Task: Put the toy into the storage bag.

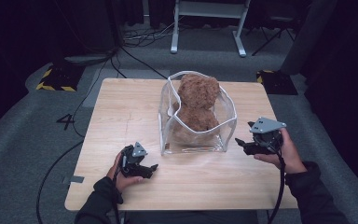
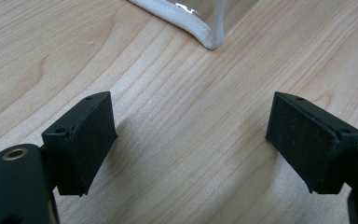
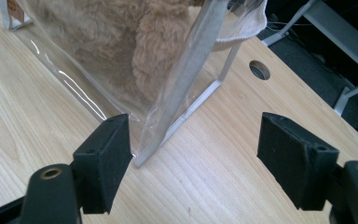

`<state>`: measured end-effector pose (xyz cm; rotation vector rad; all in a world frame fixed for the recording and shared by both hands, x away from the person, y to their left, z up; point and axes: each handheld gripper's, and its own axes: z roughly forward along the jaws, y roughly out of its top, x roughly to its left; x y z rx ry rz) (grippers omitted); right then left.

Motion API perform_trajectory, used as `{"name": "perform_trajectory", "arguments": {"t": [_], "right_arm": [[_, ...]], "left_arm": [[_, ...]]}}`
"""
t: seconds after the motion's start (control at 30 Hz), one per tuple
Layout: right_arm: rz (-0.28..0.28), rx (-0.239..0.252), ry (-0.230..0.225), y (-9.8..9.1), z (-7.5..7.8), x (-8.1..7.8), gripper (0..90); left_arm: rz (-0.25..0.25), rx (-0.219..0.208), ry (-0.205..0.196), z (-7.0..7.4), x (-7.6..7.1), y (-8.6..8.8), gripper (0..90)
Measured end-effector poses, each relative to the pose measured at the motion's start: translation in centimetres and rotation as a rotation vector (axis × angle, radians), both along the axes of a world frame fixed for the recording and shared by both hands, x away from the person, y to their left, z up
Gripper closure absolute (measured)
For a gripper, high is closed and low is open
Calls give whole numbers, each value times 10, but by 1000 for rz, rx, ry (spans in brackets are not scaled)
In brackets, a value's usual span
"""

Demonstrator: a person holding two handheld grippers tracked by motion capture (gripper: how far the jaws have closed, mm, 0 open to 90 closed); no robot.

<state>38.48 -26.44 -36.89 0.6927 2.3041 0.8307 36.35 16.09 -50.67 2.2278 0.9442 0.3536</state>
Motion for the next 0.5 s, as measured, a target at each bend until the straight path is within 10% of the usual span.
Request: {"name": "perform_trajectory", "arguments": {"t": [0.5], "right_arm": [[-28,10,44,-13,-22,2,265]], "left_arm": [[0,-2,-2,0,0,0,157]]}}
